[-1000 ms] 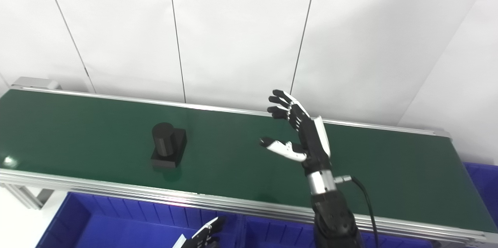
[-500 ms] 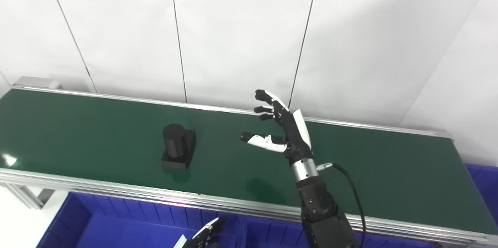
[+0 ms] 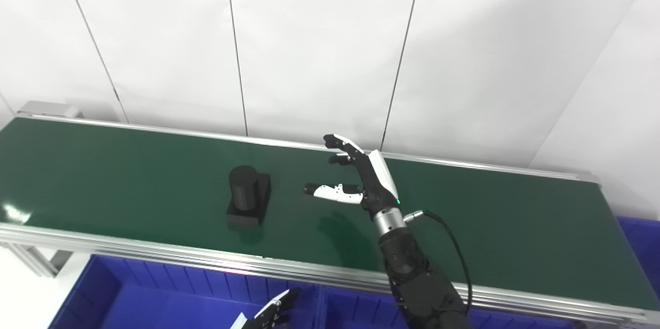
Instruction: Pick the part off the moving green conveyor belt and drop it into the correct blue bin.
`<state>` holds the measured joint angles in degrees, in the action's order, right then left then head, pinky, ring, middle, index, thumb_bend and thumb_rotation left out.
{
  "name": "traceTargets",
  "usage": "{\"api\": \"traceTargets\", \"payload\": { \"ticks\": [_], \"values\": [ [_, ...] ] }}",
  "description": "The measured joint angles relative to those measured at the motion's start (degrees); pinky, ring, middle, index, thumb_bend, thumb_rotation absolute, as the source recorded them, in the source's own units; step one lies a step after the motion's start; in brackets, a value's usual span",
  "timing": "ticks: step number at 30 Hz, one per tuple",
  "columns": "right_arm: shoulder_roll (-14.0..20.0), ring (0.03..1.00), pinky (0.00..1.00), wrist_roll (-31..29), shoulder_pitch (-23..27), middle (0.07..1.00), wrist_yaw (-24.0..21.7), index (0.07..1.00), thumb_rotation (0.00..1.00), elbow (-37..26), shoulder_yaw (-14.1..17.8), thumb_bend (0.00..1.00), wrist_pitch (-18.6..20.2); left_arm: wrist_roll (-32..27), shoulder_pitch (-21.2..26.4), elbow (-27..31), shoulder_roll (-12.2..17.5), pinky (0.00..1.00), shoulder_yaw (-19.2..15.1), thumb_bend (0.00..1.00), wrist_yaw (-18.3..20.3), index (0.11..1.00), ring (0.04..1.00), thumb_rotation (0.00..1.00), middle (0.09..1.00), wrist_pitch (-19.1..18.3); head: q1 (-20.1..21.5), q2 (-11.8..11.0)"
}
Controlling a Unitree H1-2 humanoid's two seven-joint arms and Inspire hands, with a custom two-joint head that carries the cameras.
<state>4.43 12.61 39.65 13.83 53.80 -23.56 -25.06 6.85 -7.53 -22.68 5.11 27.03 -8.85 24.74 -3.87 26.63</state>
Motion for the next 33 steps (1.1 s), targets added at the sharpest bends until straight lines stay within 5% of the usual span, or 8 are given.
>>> {"api": "traceTargets", "payload": {
  "ticks": [2,12,33],
  "values": [
    [-0.15,0.694,0.81,0.88,0.81,0.788,1.52,0.803,0.38,1.86,-0.82,0.91,0.00,0.21,0.00,0.00,0.00,0.87,0.12,0.68,-0.01,0.909,0.921,0.91,0.933,0.00,-0.09,-0.09],
    [-0.10,0.731,0.63,1.76,4.34,0.834,1.73,0.832,0.45,8.20,-2.90,0.92,0.00,2.11,0.02,0.02,0.06,0.86,1.06,0.69,-1.33,0.903,0.913,0.91,0.929,0.00,-0.26,-0.09],
    [-3.09,0.736,0.62,5.41,7.02,0.830,1.25,0.843,0.47,13.94,-6.05,0.95,0.00,2.37,0.25,0.00,0.05,0.84,1.67,0.70,-2.19,0.890,0.903,0.90,0.920,0.00,-0.97,-0.26]
  ]
}}
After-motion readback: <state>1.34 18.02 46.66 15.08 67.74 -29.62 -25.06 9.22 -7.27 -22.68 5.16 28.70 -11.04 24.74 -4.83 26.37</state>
